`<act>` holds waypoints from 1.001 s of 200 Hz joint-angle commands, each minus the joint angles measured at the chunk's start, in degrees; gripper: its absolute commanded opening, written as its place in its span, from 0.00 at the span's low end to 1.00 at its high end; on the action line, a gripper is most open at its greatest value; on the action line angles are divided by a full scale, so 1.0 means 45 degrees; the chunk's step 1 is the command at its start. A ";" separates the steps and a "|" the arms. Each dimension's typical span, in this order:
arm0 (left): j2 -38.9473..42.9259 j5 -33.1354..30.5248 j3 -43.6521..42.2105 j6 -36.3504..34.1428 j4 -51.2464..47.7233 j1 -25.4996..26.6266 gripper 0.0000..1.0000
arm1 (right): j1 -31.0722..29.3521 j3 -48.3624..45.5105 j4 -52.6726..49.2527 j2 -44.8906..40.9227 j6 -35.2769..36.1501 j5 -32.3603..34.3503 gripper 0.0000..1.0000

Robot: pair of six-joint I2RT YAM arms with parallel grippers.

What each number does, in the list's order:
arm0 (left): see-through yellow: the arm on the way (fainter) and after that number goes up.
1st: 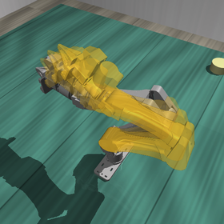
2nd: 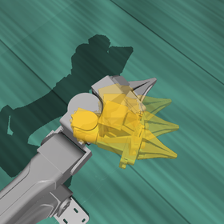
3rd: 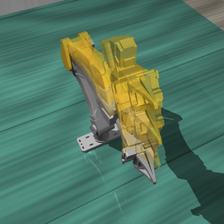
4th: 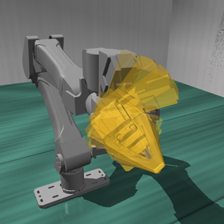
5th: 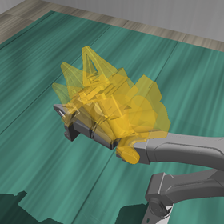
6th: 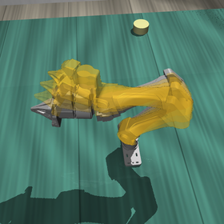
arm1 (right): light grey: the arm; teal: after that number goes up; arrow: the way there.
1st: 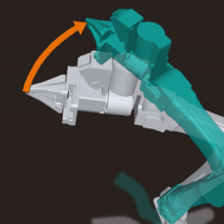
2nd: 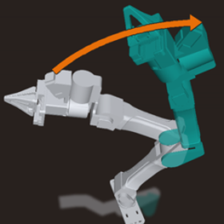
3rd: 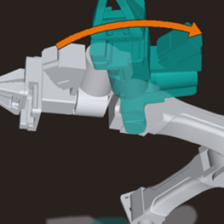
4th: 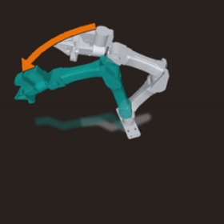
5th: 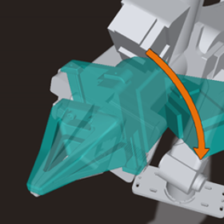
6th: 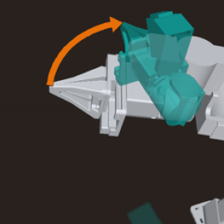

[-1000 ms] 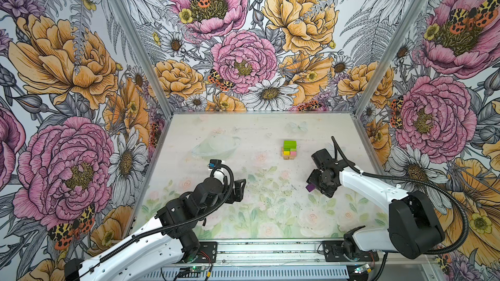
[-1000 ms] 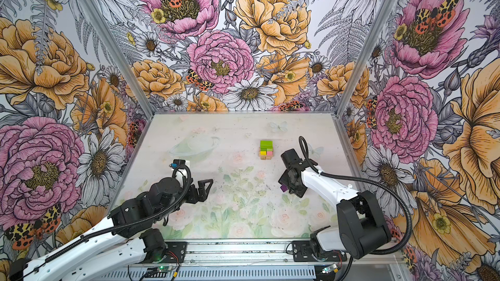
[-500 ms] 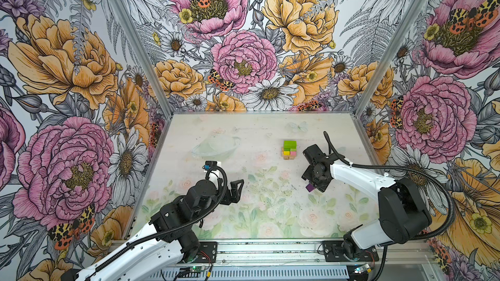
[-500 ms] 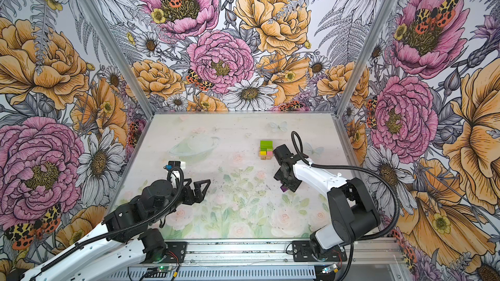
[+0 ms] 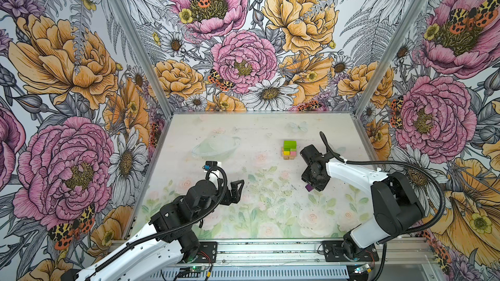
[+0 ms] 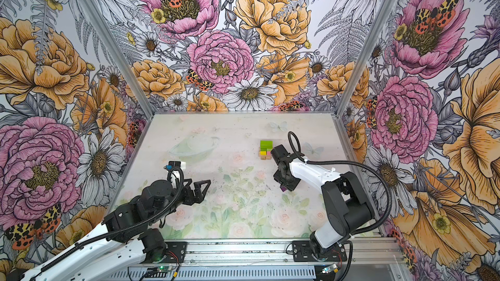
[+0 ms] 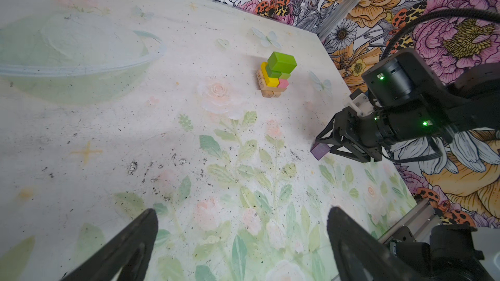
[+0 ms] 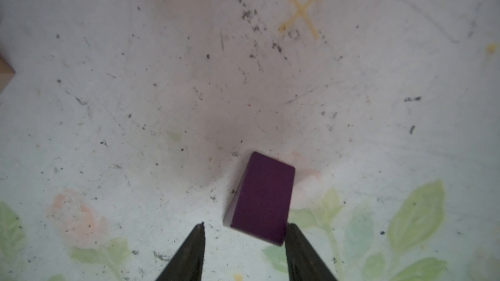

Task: Build the wood block tower
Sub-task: 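Close the right gripper around the purple cube, then lift the purple cube with the right gripper and carry it over the stack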

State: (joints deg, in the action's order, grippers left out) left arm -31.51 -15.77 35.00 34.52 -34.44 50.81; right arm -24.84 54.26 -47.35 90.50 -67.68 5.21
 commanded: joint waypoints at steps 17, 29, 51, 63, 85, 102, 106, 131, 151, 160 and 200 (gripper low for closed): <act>0.0012 0.0165 -0.0024 -0.0155 0.0177 -0.0128 0.99 | -0.0071 0.0298 -0.0044 0.0153 0.0152 0.0266 0.49; -0.0008 0.0157 -0.0024 -0.0169 0.0179 -0.0137 0.99 | -0.0051 0.0267 -0.0044 0.0142 0.0162 0.0266 0.49; -0.0063 0.0165 -0.0015 -0.0161 0.0211 -0.0177 0.99 | -0.0018 0.0252 -0.0044 0.0204 0.0213 0.0287 0.47; -0.0086 0.0164 -0.0024 -0.0157 0.0206 -0.0200 0.99 | -0.0005 0.0247 -0.0044 0.0299 0.0297 0.0233 0.44; -0.0118 0.0165 -0.0005 -0.0180 0.0230 -0.0216 0.99 | 0.0044 0.0247 -0.0044 0.0439 0.0348 0.0189 0.37; -0.0108 0.0179 0.0012 -0.0177 0.0224 -0.0231 0.99 | 0.0043 0.0294 -0.0043 0.0491 0.0409 0.0189 0.37; -0.0108 0.0184 0.0014 -0.0172 0.0212 -0.0235 0.99 | 0.0041 0.0294 -0.0044 0.0498 0.0440 0.0175 0.37; -0.0087 0.0204 0.0034 -0.0172 0.0192 -0.0253 0.99 | 0.0060 0.0383 -0.0044 0.0591 0.0547 0.0179 0.37; -0.0069 0.0184 0.0034 -0.0159 0.0160 -0.0278 0.99 | 0.0066 0.0384 -0.0044 0.0614 0.0616 0.0184 0.36; -0.0069 0.0184 0.0034 -0.0164 0.0170 -0.0275 0.99 | 0.0070 0.0384 -0.0044 0.0628 0.0690 0.0151 0.33; -0.0086 0.0204 0.0053 -0.0094 0.0146 -0.0325 0.99 | 0.0065 0.0557 -0.0062 0.0522 0.1275 0.0005 0.30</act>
State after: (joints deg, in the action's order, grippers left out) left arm -32.03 -15.75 35.00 34.52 -34.44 49.95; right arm -24.77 54.85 -47.37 92.71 -64.36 5.10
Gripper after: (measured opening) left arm 0.988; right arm 0.319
